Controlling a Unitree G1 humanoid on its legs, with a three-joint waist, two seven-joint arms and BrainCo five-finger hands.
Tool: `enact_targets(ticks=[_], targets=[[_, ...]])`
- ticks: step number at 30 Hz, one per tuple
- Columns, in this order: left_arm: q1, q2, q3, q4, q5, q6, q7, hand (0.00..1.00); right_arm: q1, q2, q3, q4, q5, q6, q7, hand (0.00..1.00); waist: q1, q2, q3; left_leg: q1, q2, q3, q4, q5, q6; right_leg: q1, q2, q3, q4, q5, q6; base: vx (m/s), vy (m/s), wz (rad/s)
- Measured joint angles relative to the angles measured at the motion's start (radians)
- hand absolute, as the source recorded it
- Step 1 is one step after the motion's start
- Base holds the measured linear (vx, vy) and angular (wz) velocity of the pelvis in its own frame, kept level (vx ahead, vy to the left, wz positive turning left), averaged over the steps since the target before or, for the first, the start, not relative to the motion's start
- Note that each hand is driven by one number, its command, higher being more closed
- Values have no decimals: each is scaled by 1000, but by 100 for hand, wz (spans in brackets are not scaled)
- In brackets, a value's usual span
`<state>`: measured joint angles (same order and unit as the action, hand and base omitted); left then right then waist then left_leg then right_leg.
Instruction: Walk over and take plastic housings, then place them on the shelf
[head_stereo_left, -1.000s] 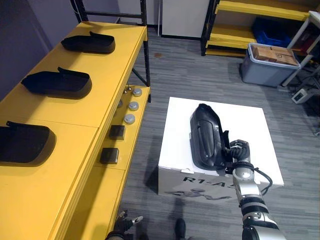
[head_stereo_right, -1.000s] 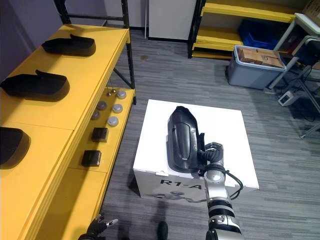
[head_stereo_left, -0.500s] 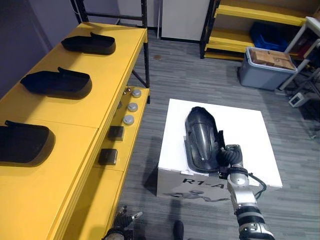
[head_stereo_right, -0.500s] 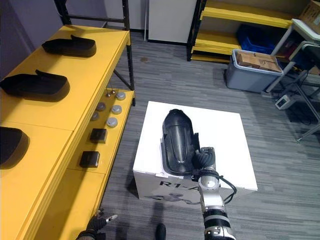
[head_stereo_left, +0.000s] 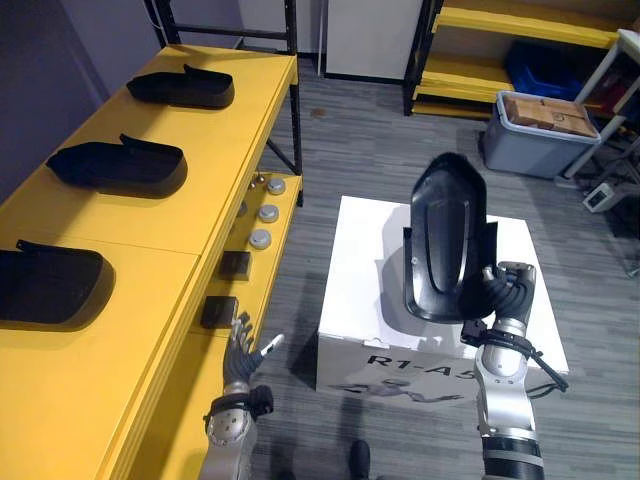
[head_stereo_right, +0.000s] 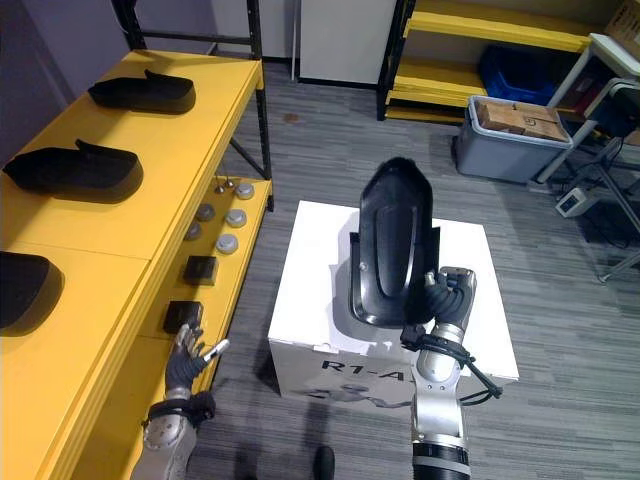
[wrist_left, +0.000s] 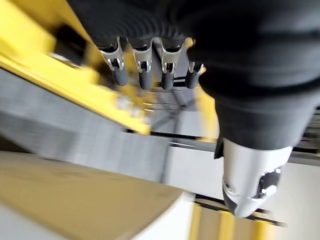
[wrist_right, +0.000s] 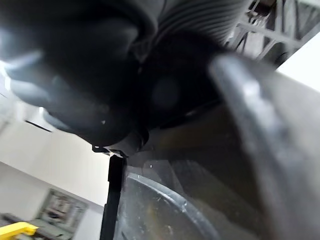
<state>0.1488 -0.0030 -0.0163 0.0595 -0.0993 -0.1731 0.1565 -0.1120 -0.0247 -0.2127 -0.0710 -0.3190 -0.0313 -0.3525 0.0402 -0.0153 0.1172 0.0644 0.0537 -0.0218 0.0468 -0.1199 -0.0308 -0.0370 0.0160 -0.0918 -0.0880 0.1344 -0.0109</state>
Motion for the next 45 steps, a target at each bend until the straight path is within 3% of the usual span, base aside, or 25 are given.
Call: enact_targets(ticks=[10, 27, 28, 34, 35, 41, 45], targets=[[-126, 1, -162, -83, -135, -14, -8, 0, -1, -1, 185, -89, -92, -33, 25, 100, 1, 23, -27, -9, 2, 14, 21, -1, 1, 0, 5, 3, -4, 14, -9, -35, 17, -3], [-225, 16, -300, -37, -252, -5, 9, 0, -14, -16, 393, -96, -115, -41, 71, 100, -1, 25, -63, -31, 0, 30, 39, 0, 1, -22, 4, 22, -5, 34, -10, -22, 27, -4], [-229, 16, -311, -33, -261, -2, 11, 100, -14, -17, 407, -96, -115, -47, 73, 100, -1, 25, -65, -33, -1, 29, 41, 0, 1, -22, 2, 21, -5, 35, -9, -23, 42, 4], [-234, 27, -328, 3, -293, 10, 16, 100, -14, -18, 434, -73, -114, -64, 78, 100, -2, 25, -93, -45, -5, 22, 49, 2, 3, -30, -3, 17, -5, 40, -10, -11, 40, 3], [-234, 28, -328, 3, -295, 10, 18, 100, -14, -19, 435, -69, -114, -64, 78, 0, -2, 25, -93, -45, -5, 22, 50, 2, 3, -30, -4, 17, -5, 40, -10, -18, 47, 0], [-235, 52, -321, 5, -311, 10, 62, 100, -11, -58, 489, -62, -79, -85, 80, 0, -15, 24, -95, -53, -5, 22, 60, 2, 3, -31, -6, 12, -5, 44, -8, -18, 37, 1], [-235, 53, -308, 5, -298, 28, 77, 100, -4, -57, 491, -61, -18, -125, 107, 0, -24, 22, -97, -59, -5, 19, 64, 2, 3, -31, -7, 5, -5, 44, -9, 0, 37, 4]])
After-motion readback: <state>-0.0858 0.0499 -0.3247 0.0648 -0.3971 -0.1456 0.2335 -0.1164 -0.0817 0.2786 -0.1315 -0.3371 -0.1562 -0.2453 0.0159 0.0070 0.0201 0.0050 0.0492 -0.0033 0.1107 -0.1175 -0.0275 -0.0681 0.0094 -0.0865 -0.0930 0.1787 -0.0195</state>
